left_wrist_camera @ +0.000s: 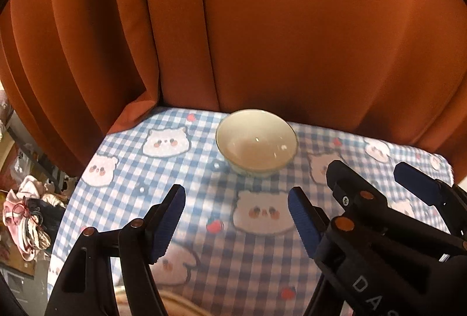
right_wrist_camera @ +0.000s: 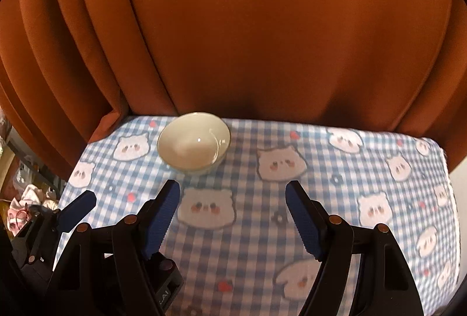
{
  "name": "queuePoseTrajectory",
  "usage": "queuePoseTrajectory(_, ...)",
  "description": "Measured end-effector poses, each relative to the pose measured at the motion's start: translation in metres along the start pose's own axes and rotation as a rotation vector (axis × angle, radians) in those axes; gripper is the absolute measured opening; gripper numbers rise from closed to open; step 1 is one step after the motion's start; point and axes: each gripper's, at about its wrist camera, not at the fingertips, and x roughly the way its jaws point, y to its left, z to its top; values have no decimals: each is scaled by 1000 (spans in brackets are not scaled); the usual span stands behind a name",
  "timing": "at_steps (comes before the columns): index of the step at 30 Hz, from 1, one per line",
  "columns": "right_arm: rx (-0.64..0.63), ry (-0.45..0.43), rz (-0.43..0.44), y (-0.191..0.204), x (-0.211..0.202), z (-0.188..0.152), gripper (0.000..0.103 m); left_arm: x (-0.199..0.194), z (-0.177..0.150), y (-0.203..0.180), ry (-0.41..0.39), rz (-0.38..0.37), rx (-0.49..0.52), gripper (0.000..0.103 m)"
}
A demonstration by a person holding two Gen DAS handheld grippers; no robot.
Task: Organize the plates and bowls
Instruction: 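Move both tools to the second white bowl and close on its rim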
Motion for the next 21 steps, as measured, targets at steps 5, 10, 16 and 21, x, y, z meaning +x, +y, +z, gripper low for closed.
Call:
queuePoseTrajectory(5, -13, -3, 33, -4, 32, 17, 78, 28, 15, 2, -15, 14, -16, 74)
queuePoseTrajectory(10, -4, 18, 52, -9, 66, 26, 78, 57, 25, 4, 6, 43, -36, 74)
queuePoseTrajectory(16, -4, 43, 63, -7, 110, 34, 78, 96, 33, 0, 34, 78, -30, 72)
queuePoseTrajectory(21, 1, 65, 80, -4, 142, 38, 77, 122, 38, 0, 49, 111, -26, 67)
